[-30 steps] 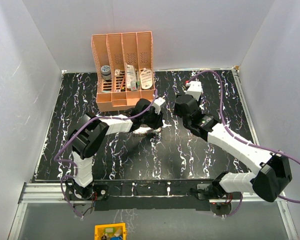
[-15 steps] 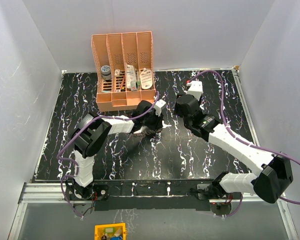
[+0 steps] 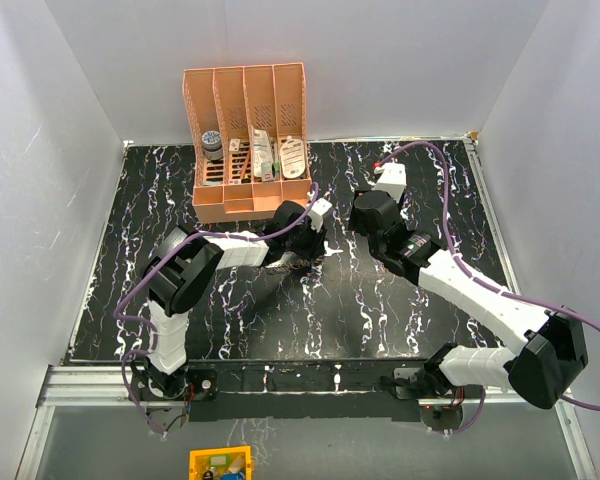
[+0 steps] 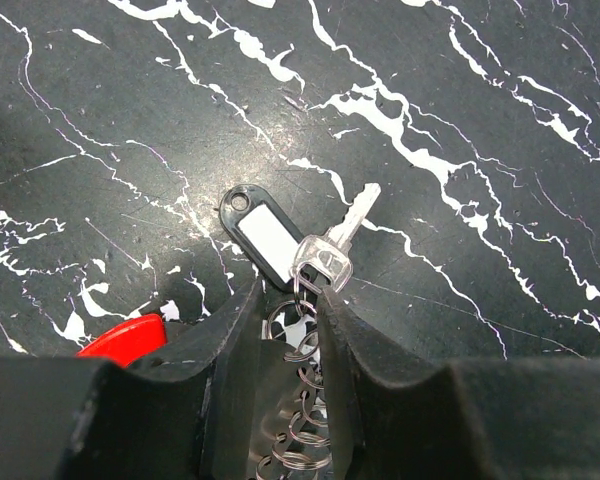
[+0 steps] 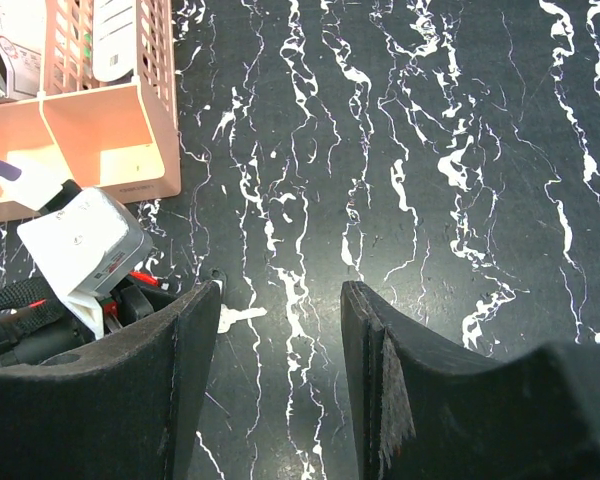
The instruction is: Remove the keys from the keyring
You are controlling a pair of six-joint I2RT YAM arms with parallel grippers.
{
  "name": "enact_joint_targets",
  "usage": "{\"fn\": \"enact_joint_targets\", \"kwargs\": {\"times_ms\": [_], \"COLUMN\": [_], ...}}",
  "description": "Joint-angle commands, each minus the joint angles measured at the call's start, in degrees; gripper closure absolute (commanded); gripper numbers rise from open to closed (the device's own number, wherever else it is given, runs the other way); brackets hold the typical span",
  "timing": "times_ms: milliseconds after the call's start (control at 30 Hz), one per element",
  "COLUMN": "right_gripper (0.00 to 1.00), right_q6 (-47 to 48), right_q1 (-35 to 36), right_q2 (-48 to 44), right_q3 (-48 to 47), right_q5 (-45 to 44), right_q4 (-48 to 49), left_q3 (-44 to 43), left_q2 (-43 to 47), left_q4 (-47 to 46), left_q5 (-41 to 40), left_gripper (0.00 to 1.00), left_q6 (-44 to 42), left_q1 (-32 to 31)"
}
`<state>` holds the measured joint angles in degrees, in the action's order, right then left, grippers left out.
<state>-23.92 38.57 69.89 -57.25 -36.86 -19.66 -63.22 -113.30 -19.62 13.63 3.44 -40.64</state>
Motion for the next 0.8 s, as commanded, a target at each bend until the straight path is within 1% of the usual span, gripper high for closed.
{"fn": "enact_joint_targets", "kwargs": {"times_ms": [0, 167, 600, 767], "right_gripper": [0.50, 0.50, 0.50, 0.49], "right_q6": [0.5, 0.5, 0.8, 1.0], "right_q1": [-0.1, -0.1, -0.1, -0.2], "right_q2": [-1.6, -1.7, -2.1, -2.2], "right_q3": [0.2, 0.6, 1.1, 1.4], "right_q5": [0.2, 1.0, 1.4, 1.9], "right_q4": [2.9, 3.3, 3.7, 4.1], "left_q3": [-1.0, -0.8, -2.3, -2.1], "left_q2": [1.1, 2.9, 3.8, 5.9], "left_q4": [2.3, 2.4, 4.8, 4.5], "left_q5": [-0.4, -0.4, -1.6, -2.3], "left_gripper": [0.71, 0.69, 0.68, 0.68], "left_q6": [-1.0, -1.5, -2.7, -2.8], "left_q1": [-0.5, -1.0, -2.2, -2.8]}}
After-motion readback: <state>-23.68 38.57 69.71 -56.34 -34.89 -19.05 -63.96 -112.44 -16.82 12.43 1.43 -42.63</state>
